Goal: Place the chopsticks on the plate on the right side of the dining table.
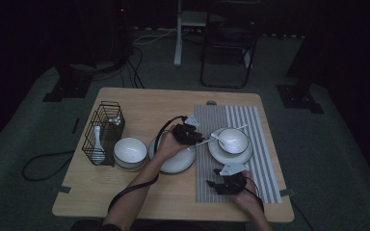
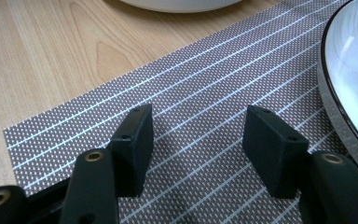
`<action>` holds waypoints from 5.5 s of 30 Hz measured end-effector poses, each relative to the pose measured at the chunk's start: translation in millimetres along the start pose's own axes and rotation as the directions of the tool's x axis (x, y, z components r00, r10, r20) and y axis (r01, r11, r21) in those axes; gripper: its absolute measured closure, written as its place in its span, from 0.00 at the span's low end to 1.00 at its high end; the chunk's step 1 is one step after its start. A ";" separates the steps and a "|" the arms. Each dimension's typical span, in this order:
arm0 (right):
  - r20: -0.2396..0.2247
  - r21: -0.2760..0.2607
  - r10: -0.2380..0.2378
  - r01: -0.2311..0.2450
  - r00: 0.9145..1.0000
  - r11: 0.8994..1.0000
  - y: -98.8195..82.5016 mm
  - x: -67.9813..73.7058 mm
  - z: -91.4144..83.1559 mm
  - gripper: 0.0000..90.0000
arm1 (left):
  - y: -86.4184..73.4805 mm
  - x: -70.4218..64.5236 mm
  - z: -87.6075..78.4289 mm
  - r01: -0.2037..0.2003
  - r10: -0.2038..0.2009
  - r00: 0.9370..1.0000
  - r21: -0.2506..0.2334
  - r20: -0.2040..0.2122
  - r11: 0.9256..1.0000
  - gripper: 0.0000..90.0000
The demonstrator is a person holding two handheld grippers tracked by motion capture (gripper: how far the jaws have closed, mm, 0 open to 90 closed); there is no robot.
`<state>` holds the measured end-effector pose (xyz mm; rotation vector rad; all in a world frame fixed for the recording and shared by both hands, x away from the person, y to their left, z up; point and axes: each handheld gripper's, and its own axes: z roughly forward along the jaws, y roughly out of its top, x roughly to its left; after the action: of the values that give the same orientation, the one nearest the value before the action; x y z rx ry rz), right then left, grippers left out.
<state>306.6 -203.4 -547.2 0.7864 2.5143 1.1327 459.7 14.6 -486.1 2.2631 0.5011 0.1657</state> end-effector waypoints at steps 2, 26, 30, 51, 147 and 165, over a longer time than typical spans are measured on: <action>0.000 0.000 -0.001 0.001 1.000 1.000 0.0 -0.1 0.0 0.48 | 0.2 0.0 -2.3 -0.003 0.003 1.000 -0.005 -0.003 1.000 0.83; 0.002 0.000 0.000 0.000 1.000 1.000 0.0 0.2 0.0 0.47 | 7.1 0.2 -41.4 -0.081 0.082 0.997 -0.027 0.007 0.996 0.79; 0.002 0.001 0.002 -0.002 1.000 1.000 0.0 0.3 0.0 0.47 | 9.0 0.2 -49.3 -0.089 0.090 0.996 -0.036 0.014 0.995 0.77; 0.006 0.002 0.003 -0.003 1.000 1.000 0.1 0.0 0.1 0.46 | 19.9 -15.2 -83.6 -0.178 0.180 0.982 -0.041 0.058 0.983 0.64; 0.013 0.004 0.011 -0.011 1.000 1.000 0.2 -0.6 0.4 0.43 | -55.2 76.7 -281.6 -0.057 0.046 0.985 -0.061 -0.164 0.997 0.72; 0.015 0.004 0.010 -0.010 1.000 1.000 0.2 -0.3 0.4 0.43 | -52.3 77.6 -279.6 -0.073 0.063 0.980 -0.047 -0.187 0.996 0.71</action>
<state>307.1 -203.3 -547.3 0.8065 2.5038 1.1209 438.1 269.2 -339.0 2.2242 0.5099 0.4236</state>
